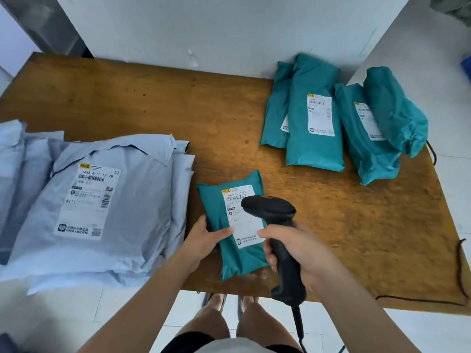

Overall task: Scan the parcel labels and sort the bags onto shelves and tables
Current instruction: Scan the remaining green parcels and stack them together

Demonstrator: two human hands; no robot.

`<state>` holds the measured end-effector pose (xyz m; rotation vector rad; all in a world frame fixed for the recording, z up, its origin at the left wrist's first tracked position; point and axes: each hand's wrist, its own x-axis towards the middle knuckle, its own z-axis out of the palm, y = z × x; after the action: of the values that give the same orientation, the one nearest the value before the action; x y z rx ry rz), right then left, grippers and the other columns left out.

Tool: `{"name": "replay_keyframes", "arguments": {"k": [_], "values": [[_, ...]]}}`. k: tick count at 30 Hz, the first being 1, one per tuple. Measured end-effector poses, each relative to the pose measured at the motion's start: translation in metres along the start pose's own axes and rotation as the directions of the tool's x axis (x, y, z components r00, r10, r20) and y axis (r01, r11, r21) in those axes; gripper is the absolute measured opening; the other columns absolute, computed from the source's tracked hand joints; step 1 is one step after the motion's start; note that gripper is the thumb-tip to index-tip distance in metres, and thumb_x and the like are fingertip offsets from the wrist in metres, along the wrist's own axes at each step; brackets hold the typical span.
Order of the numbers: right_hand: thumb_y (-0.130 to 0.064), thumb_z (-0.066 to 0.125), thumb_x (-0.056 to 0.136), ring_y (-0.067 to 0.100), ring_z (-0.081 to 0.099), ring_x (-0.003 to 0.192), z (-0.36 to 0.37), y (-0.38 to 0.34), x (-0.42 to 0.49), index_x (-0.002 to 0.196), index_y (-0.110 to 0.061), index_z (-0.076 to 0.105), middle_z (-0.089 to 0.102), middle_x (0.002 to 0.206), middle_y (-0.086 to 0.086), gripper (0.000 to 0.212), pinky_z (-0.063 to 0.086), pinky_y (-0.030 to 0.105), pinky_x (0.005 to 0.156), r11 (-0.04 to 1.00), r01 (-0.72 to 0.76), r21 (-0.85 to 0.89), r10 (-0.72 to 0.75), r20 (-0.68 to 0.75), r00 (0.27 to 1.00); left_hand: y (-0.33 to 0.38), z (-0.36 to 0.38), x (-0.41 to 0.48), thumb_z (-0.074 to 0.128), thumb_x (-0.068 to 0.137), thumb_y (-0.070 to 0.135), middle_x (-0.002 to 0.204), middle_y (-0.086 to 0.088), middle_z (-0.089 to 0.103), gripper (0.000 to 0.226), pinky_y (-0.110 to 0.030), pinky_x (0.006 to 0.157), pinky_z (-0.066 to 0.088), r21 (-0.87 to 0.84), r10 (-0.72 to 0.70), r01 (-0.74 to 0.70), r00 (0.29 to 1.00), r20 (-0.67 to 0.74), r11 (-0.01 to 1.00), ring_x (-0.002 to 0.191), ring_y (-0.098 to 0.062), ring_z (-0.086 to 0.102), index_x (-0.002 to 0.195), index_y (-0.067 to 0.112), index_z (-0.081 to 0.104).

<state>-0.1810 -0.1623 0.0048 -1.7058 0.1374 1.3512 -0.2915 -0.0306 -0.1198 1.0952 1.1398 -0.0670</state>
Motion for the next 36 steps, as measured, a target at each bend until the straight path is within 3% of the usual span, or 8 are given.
{"name": "replay_keyframes", "arguments": {"k": [10,14,18,22,25,28,33,36], "values": [[-0.007,0.064,0.084,0.016,0.043,0.037,0.002,0.000,0.006,0.077,-0.006,0.057,0.053,0.049,0.007,0.010,0.037,0.025,0.042,0.996,-0.002,-0.086,0.004,0.014,1.000,-0.014,0.006,-0.011,0.070,0.083,0.023,0.112,0.005,0.060,0.039,-0.034,0.088,0.054,-0.005,0.003,-0.003,0.998,-0.057,1.000,0.106,-0.017,0.060,0.116,0.020,0.048],[-0.009,0.066,0.084,0.016,0.046,0.039,-0.001,0.002,0.005,0.078,-0.007,0.058,0.056,0.053,0.007,0.010,0.040,0.026,0.045,0.995,0.015,-0.098,-0.012,0.034,0.999,-0.014,0.007,-0.015,0.061,0.090,0.018,0.102,0.001,0.067,0.004,-0.030,0.080,0.055,0.044,0.108,-0.103,0.982,-0.154,0.994,0.097,-0.019,0.064,0.092,0.018,0.058],[-0.007,0.066,0.084,0.017,0.045,0.040,-0.011,0.001,-0.003,0.074,-0.006,0.056,0.055,0.053,0.008,0.014,0.040,0.027,0.046,0.995,0.054,-0.084,-0.052,0.021,0.998,0.009,-0.005,-0.024,0.054,0.092,0.015,0.089,-0.013,0.064,0.012,-0.038,0.071,0.048,0.301,0.338,-0.233,0.865,-0.370,0.925,0.083,-0.031,0.059,0.092,0.002,0.052],[-0.009,0.067,0.084,0.017,0.046,0.042,-0.023,-0.003,-0.009,0.072,-0.005,0.055,0.055,0.054,0.008,0.017,0.041,0.027,0.046,0.996,0.067,-0.060,-0.068,-0.014,0.998,0.032,-0.018,-0.036,0.048,0.092,0.008,0.113,-0.013,0.056,0.027,-0.040,0.079,0.049,0.530,0.433,-0.167,0.792,-0.431,0.832,0.099,-0.031,0.057,0.118,0.009,0.042],[-0.010,0.067,0.084,0.018,0.046,0.043,-0.029,-0.007,-0.014,0.070,-0.006,0.055,0.054,0.055,0.009,0.019,0.040,0.027,0.047,0.996,0.073,-0.052,-0.074,-0.032,0.997,0.042,-0.006,-0.044,0.054,0.087,0.006,0.138,-0.013,0.037,0.059,-0.046,0.103,0.040,0.734,0.559,-0.147,0.749,-0.356,0.663,0.127,-0.033,0.040,0.137,0.012,0.025],[-0.008,0.068,0.083,0.018,0.046,0.044,-0.038,-0.015,-0.020,0.077,-0.007,0.056,0.055,0.056,0.009,0.013,0.040,0.027,0.046,0.996,0.090,-0.001,-0.090,-0.072,0.993,0.060,0.025,-0.042,0.058,0.089,0.015,0.145,-0.010,0.033,0.063,-0.040,0.109,0.033,0.807,0.653,-0.298,0.745,-0.138,0.510,0.134,-0.028,0.033,0.142,0.014,0.026],[-0.010,0.069,0.082,0.016,0.047,0.043,-0.070,-0.030,-0.034,0.090,-0.005,0.058,0.056,0.056,0.007,0.014,0.041,0.024,0.043,0.989,0.135,0.061,-0.126,-0.133,0.983,0.117,0.089,0.008,0.059,0.091,0.025,0.139,-0.011,0.041,0.057,-0.038,0.104,0.040,0.726,0.471,-0.380,0.878,0.087,0.573,0.127,-0.028,0.044,0.140,0.013,0.033],[-0.011,0.069,0.082,0.016,0.047,0.044,-0.097,-0.036,-0.042,0.088,-0.005,0.056,0.055,0.058,0.008,0.015,0.041,0.023,0.045,0.976,0.182,0.116,-0.156,-0.204,0.966,0.150,0.129,0.047,0.062,0.089,0.028,0.115,-0.006,0.055,0.047,-0.031,0.092,0.045,0.620,0.397,-0.369,0.912,0.098,0.693,0.112,-0.025,0.054,0.128,0.008,0.043]]}}
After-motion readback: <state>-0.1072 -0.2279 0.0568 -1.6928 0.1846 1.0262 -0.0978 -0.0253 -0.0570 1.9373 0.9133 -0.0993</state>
